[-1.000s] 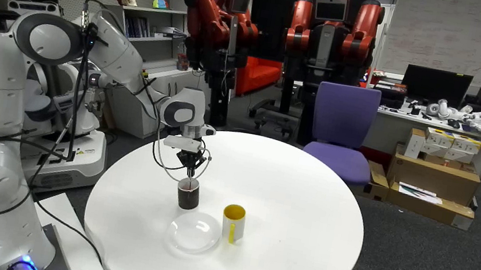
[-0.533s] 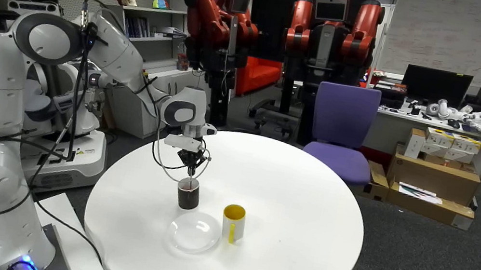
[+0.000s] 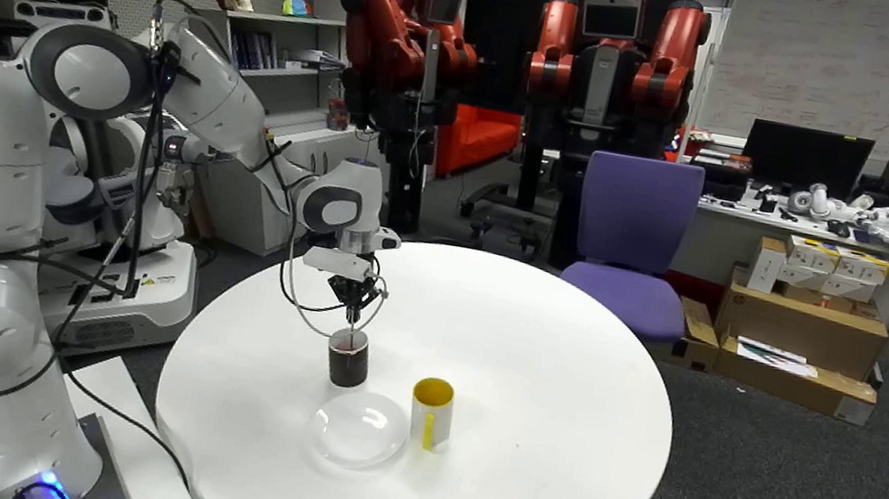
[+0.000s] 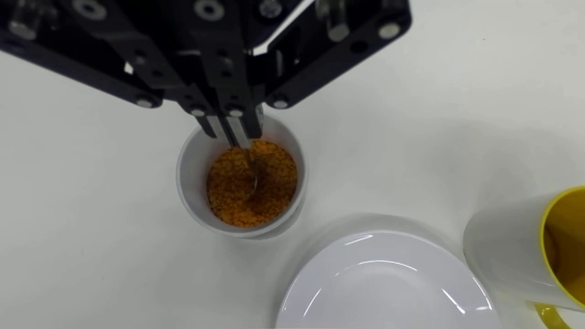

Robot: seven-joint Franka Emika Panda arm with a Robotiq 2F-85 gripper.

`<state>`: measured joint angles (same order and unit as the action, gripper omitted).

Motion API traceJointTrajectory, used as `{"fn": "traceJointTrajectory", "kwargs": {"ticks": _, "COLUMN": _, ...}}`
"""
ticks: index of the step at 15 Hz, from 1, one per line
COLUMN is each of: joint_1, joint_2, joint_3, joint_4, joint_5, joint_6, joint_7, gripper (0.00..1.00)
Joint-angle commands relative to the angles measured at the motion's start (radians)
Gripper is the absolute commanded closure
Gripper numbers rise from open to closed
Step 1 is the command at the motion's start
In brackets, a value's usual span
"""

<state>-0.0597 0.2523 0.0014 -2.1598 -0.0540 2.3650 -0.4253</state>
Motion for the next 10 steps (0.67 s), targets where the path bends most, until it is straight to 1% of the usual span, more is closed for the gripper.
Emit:
{"fn": "traceJointTrajectory", "kwargs": {"ticks": 1, "joint_1": -0.015, "joint_2": -0.007, "joint_3": 0.013, "joint_4": 0.007, "joint_5": 0.030, "joint_6": -0.004, "joint_7": -0.021, "gripper": 0.99}}
{"fn": "traceJointTrajectory", "kwargs": {"ticks": 7, "joint_1": -0.013, "joint_2": -0.021, "joint_3": 0.031, "joint_4": -0.011, "joint_5": 0.064, "joint_6": -0.021, "joint_7": -0.047, "gripper": 0.99}}
{"fn": "traceJointTrajectory", "kwargs": {"ticks": 10, "joint_1": -0.011, "joint_2": -0.032, "joint_3": 0.034, "joint_4": -0.023, "joint_5": 0.062, "joint_6": -0.033, "joint_7": -0.047, "gripper": 0.99}}
